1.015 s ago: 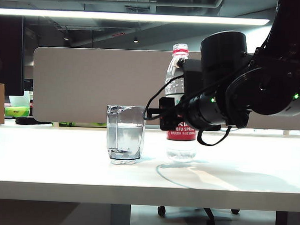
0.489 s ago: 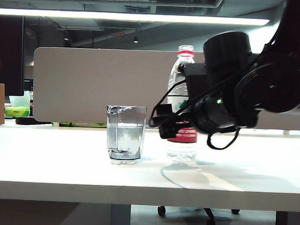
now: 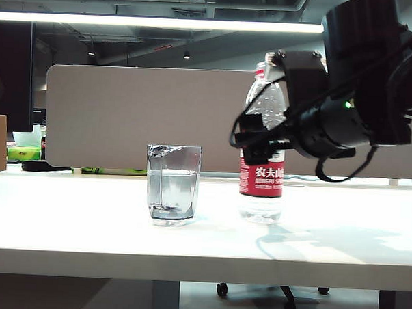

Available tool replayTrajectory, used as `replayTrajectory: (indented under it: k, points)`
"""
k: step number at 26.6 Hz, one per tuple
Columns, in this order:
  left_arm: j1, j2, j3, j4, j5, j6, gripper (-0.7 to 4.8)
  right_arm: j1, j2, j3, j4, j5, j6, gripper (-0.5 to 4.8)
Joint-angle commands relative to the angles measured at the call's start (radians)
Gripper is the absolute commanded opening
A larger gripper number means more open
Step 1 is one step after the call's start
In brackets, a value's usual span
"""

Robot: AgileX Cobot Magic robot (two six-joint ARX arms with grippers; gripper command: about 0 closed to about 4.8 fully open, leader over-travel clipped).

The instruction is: Pick up the mineral water bottle on the table and pour water into the mug until it's half full.

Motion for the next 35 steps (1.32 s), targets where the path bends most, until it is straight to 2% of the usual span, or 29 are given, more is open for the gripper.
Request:
replayTrajectory:
  k: [1, 2, 4, 6, 7, 8, 14, 17, 22, 35]
  points:
    - [-0.001, -0.008, -0.011, 0.014, -0.019, 0.026, 0.22, 0.028, -0.036, -0.038, 0.011, 0.021, 0.026, 4.79]
    - [-0.001, -0.008, -0.021, 0.028, -0.021, 0.026, 0.22, 0.039, -0.05, -0.052, 0.013, 0.036, 0.026, 4.58]
    - [-0.001, -0.009, -0.06, 0.074, -0.032, 0.026, 0.22, 0.068, -0.091, -0.084, 0.012, 0.068, 0.025, 3.52]
    - [-0.001, -0.009, -0.109, 0.124, -0.06, 0.026, 0.22, 0.101, -0.137, -0.116, 0.013, 0.072, 0.025, 1.94]
    - [-0.001, -0.009, -0.176, 0.198, -0.074, 0.018, 0.22, 0.142, -0.188, -0.145, 0.013, 0.072, 0.025, 0.43]
    - [-0.001, -0.013, -0.24, 0.269, -0.074, -0.003, 0.22, 0.181, -0.234, -0.163, 0.013, 0.072, 0.025, 0.09]
    - [-0.001, -0.014, -0.425, 0.459, -0.097, -0.061, 0.22, 0.285, -0.322, -0.174, 0.013, 0.073, 0.025, -0.01]
    - [-0.001, -0.014, -0.495, 0.501, -0.124, -0.061, 0.22, 0.334, -0.343, -0.174, 0.015, 0.072, 0.024, -0.02]
    - [-0.001, -0.014, -0.559, 0.501, -0.16, -0.056, 0.22, 0.39, -0.351, -0.174, 0.04, 0.072, 0.024, -0.01]
    - [-0.001, -0.014, -0.6, 0.413, -0.157, -0.061, 0.22, 0.4, -0.347, -0.175, 0.019, 0.069, 0.008, -0.01]
